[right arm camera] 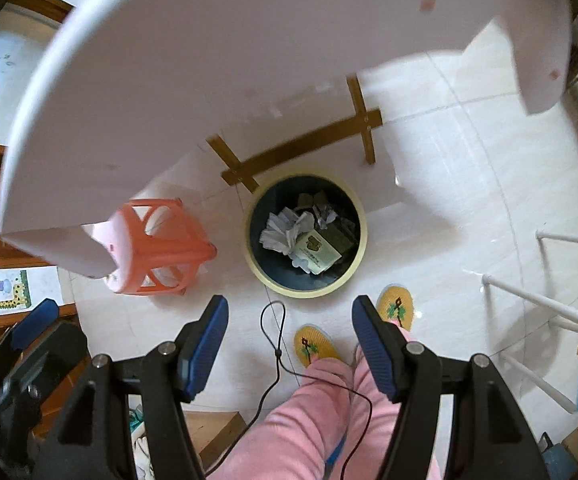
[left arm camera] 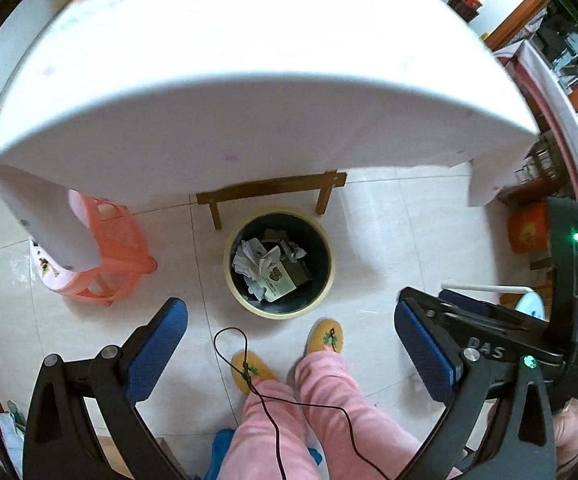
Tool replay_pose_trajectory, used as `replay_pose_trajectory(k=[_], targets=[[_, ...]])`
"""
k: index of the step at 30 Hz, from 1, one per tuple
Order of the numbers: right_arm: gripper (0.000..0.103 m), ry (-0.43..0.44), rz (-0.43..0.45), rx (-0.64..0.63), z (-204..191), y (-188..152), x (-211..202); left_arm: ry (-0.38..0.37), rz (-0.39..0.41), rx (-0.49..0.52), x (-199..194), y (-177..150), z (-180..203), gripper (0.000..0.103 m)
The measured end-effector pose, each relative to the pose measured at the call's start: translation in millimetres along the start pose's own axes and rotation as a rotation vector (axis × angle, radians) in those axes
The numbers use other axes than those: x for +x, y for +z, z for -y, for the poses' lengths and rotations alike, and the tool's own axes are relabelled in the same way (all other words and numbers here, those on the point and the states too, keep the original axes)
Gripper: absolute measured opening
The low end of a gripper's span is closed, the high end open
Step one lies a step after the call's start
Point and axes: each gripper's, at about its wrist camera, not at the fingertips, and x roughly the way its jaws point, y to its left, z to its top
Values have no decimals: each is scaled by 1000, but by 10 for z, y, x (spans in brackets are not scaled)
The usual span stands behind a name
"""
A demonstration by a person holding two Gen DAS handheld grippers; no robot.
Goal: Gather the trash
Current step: 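Raise both tools back toward the table, then grasp the silver earplug box with the left gripper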
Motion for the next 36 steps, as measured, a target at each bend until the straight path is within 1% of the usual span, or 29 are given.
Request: replay_pose_trajectory(k=[2, 7, 10, 11, 14, 19, 22, 24, 26, 28, 30, 33, 34, 35, 36], targets=[[65, -2, 32, -12, -80, -36, -302, 18, 19, 23, -236, 34, 12, 102], [65, -30, 130, -36, -234, -41, -938, 50, 134, 115, -916, 220, 48, 102], [65, -37, 224, -44, -315, 36, -1333, 104, 224, 181, -1333, 366, 102, 102], [65, -40, 264, -47, -351, 76, -1484, 115, 251, 195, -1438, 422, 124, 102], [65, -48, 345, -54, -446, 194, -1800, 125, 313, 235, -1760, 586, 192, 102], [65, -47, 447, -91, -636, 403, -2327, 147, 438, 288, -2316, 1060, 321, 102], [65, -59, 496, -135, -721, 568, -2648, 117, 467, 291, -2575, 1413, 375, 102], [65, -61, 517, -164, -766, 745, -2865, 104, 476, 291, -2703, 1641, 423, 102], [65, -67, 530, -191, -801, 947, -3039, 101, 483, 305, -2789, 1870, 486, 102], [65, -71, 548, -215, -824, 1139, -3204, 101, 484, 342, -2827, 2162, 589, 102], [65, -76, 575, -250, -833, 1452, -3413, 113, 472, 377, -2789, 2458, 712, 102], [65, -68, 605, -295, -820, 1953, -3636, 171, 466, 427, -2612, 2983, 919, 102], [65, -66, 609, -303, -807, 2086, -3665, 196, 455, 449, -2500, 3222, 1005, 102], [65, -63, 612, -313, -792, 2290, -3694, 212, 445, 465, -2392, 3407, 1068, 102], [65, -59, 615, -325, -760, 2582, -3709, 222, 430, 481, -2278, 3606, 1130, 102]])
